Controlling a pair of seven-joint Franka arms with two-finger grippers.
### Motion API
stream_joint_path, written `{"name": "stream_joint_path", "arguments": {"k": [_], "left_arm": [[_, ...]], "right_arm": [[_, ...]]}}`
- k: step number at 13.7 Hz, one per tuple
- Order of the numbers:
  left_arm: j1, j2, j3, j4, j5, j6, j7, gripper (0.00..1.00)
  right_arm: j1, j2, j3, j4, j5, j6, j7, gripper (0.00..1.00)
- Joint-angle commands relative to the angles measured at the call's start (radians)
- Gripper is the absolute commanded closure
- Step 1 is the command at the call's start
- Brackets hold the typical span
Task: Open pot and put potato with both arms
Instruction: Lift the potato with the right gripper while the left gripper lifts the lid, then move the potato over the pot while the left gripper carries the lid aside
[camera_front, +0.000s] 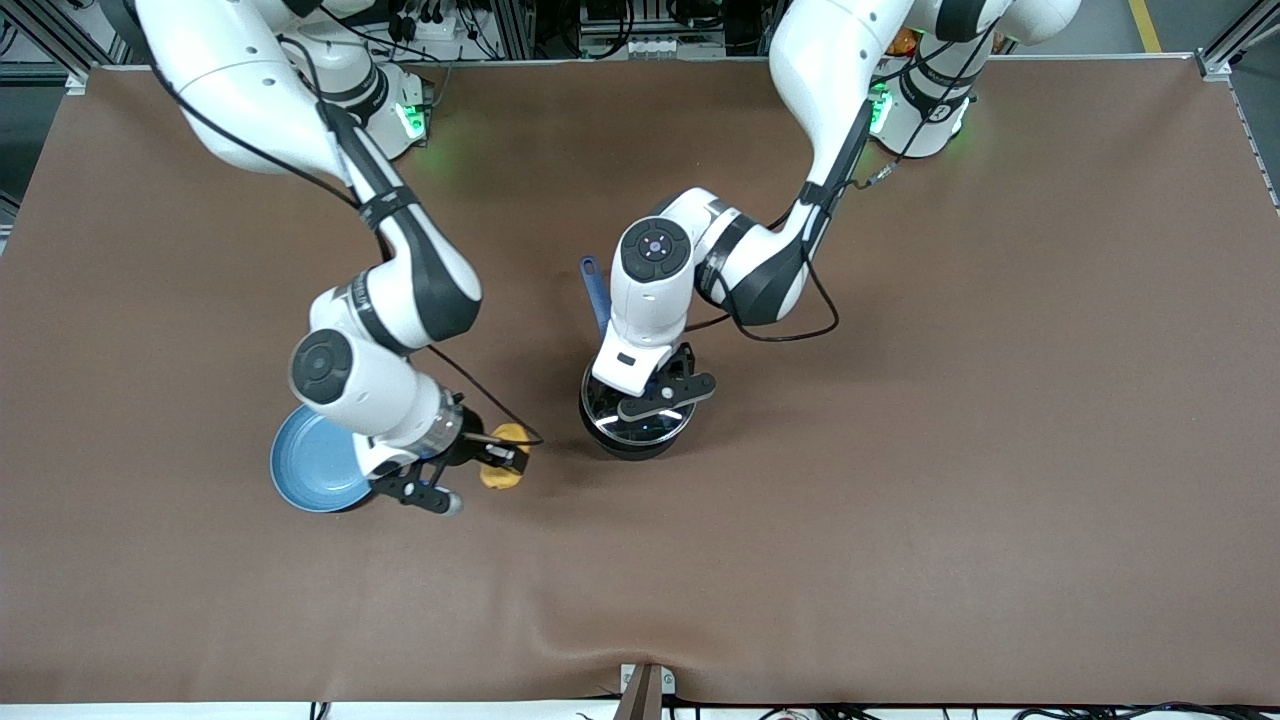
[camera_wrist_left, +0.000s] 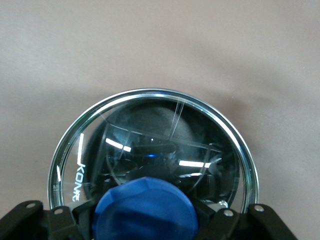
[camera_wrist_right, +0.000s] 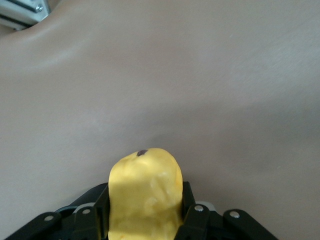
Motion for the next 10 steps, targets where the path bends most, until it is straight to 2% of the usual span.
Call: {"name": "stream_joint_path", "arguments": {"k": [1,4,8,10], "left_arm": [[0.006,-0.073,0.025,-0.004,-0.026,-0.091,0.083,0.79],[0.049,-0.177,0.041,-0.039,-0.026,-0.191,0.259,0.79],[0.144,-0.37,0.041,-0.293,-0.015,-0.194,0.538,0.81],[0.188,-0.462,0.041,-0.414,-0.003,-0.162,0.682,0.83]], "right_arm": [[0.025,-0.004,-0.003,0.009,0.017,-0.002,0.046,1.0],[0.071,-0.003,-0.003,0.009,0.044,0.001,0.073,1.0],[0.157,0.003,-0.011,0.011,0.044,0.015,0.069,1.0],[0.197,0.016,-0.014,0.012,0.028,0.071,0.066,1.0]]}}
